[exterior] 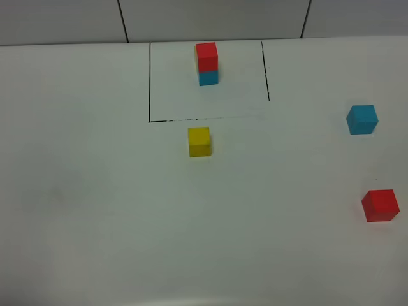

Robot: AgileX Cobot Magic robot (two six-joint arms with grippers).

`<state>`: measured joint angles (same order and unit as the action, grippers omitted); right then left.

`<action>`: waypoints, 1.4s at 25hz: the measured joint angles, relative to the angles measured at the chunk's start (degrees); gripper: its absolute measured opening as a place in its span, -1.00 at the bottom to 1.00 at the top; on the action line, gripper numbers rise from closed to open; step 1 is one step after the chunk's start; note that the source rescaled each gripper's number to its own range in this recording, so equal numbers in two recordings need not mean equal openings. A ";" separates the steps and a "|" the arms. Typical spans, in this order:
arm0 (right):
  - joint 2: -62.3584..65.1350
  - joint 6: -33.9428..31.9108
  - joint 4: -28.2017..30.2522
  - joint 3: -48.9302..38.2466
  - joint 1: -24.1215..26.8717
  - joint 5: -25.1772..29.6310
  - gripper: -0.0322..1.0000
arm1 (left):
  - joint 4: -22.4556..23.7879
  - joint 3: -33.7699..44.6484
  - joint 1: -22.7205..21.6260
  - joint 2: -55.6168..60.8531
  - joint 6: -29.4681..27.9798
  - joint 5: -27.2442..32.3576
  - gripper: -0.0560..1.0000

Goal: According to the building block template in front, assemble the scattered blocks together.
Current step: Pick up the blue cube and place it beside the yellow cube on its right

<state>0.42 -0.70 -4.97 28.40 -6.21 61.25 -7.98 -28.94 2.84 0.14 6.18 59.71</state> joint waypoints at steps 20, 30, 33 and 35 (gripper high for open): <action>-20.19 -4.36 5.28 4.24 0.00 -3.23 0.79 | 0.00 0.00 0.00 0.00 0.00 0.00 0.54; -44.79 -0.41 5.88 16.20 0.00 -4.64 1.00 | 0.00 0.00 0.00 0.00 0.00 0.00 0.54; -50.38 0.15 5.95 18.90 0.00 -4.97 1.00 | 0.00 0.00 0.00 0.00 0.00 0.00 0.54; -53.55 0.70 5.95 20.02 0.00 -5.47 1.00 | 0.00 0.00 0.00 0.00 0.00 0.00 0.54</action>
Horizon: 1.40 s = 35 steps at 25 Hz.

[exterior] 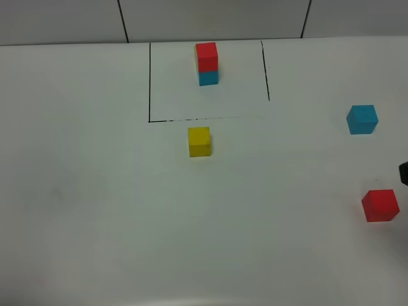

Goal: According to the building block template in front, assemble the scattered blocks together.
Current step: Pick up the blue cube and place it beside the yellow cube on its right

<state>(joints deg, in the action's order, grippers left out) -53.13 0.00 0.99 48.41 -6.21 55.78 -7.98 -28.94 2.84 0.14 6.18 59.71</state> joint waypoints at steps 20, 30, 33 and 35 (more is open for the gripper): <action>-17.72 1.23 3.04 0.70 0.00 -11.78 0.96 | 0.00 0.00 0.00 0.00 -0.06 0.00 0.54; -24.09 1.18 2.42 0.78 4.13 -16.57 0.96 | 0.00 0.00 0.00 0.00 -0.06 0.00 0.54; -25.14 1.18 2.17 0.83 4.29 -16.95 0.95 | 0.00 0.00 0.00 0.00 -0.06 0.00 0.54; -25.53 1.18 1.81 0.83 4.29 -17.30 0.94 | 0.00 0.00 0.00 0.00 0.00 0.00 0.54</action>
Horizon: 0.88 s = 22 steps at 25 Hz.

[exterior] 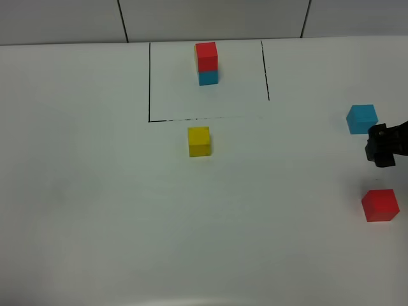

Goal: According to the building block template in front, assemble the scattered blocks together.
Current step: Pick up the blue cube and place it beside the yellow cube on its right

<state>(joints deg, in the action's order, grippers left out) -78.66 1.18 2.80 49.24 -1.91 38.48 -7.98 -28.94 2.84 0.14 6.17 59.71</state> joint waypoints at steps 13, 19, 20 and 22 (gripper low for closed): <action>-0.94 0.05 -1.45 0.00 0.00 -1.78 0.90 | 0.00 0.00 0.00 0.00 0.00 0.00 0.54; -1.62 0.05 -1.55 0.49 0.00 -2.04 0.89 | 0.00 0.00 0.00 0.00 0.00 0.00 0.54; -2.04 0.05 -1.55 0.96 0.00 -1.92 0.89 | 0.00 0.00 0.00 0.00 0.00 0.00 0.54; -2.98 0.05 -1.55 2.24 0.00 -1.41 0.89 | 0.00 0.00 0.00 0.00 0.00 0.00 0.54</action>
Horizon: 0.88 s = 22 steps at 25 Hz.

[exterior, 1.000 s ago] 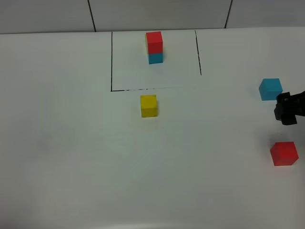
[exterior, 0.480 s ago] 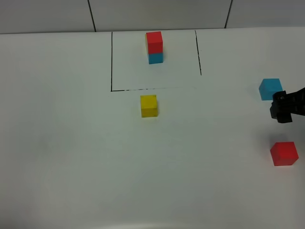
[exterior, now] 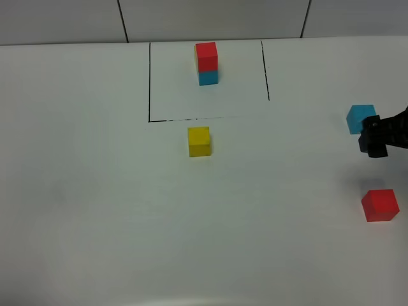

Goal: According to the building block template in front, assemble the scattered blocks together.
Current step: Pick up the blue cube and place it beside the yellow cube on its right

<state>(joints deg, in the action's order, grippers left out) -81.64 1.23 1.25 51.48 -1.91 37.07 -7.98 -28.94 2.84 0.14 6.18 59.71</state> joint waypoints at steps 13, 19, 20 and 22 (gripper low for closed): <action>-10.26 0.89 -0.14 9.66 0.00 1.90 0.87 | 0.00 0.00 0.00 0.00 0.00 0.00 0.54; -17.17 2.21 -0.16 15.77 0.00 2.26 0.85 | 0.00 0.00 0.00 0.00 0.00 0.00 0.54; -18.58 2.58 -0.16 17.10 0.04 2.33 0.85 | 0.00 0.00 0.00 0.00 0.00 0.00 0.54; -21.27 3.00 -0.33 19.78 0.63 2.72 0.85 | 0.00 0.00 0.00 0.00 0.00 0.00 0.54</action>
<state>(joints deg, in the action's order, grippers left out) -102.91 4.23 0.91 71.26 -1.29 39.79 -7.98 -28.94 2.84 0.14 6.18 59.71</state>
